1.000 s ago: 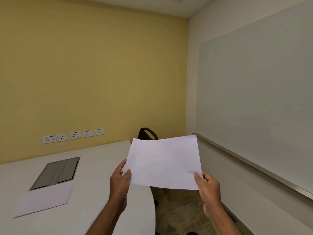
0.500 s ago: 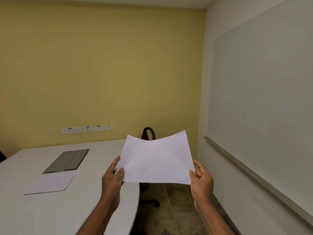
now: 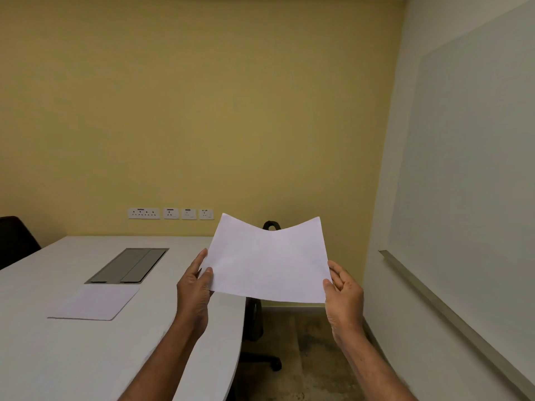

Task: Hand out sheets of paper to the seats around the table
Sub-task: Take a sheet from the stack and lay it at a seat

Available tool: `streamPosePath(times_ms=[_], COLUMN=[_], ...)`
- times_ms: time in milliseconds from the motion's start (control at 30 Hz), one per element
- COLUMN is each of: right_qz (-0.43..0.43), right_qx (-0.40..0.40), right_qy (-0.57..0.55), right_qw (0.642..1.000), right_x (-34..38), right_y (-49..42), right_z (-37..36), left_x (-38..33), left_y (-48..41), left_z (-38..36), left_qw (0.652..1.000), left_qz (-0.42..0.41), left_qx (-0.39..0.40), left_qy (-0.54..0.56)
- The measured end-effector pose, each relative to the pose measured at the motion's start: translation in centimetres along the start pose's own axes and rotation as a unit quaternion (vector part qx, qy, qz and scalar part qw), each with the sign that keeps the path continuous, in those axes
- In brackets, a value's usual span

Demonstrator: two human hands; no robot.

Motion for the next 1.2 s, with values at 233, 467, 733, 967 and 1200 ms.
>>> streamPosePath(times_ms=[233, 467, 733, 967, 1200], right_qz=[-0.013, -0.029, -0.057, -0.087, -0.070], right_qx=[0.024, 0.070, 0.144, 0.178, 0.198], right_qy=[-0.012, -0.019, -0.019, 0.018, 0.089], right_qw=[1.000, 0.997, 0.988, 0.980, 0.974], right_x=[-1.3, -4.6, -9.0, -13.5, -18.8], right_y=[-7.1, -14.7, -25.2, -30.8, -34.5], right_z=[-5.2, -11.1, -18.7, -25.4, -32.9], left_x=[1.6, 6.0, 10.1, 13.2, 18.2], left_y=[-6.9, -13.3, -22.1, -27.8, -35.2], left_z=[-1.6, -1.9, -3.9, -3.9, -1.5], left_qw=[1.000, 0.995, 0.981, 0.960, 0.943], left_qz=[-0.006, 0.003, -0.018, -0.033, -0.056], left_qx=[-0.031, -0.100, -0.189, -0.257, -0.265], left_qy=[0.000, -0.004, -0.045, -0.109, -0.193])
Point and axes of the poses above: each hand's wrist, its own y-axis away from the middle knuckle, its own z-axis out of the back of the hand, x = y × z, the point moved 4 cm from there along -y, towards the middle knuckle, and after that the axes turned 7 degrees about -z, right-handed, at the moved point
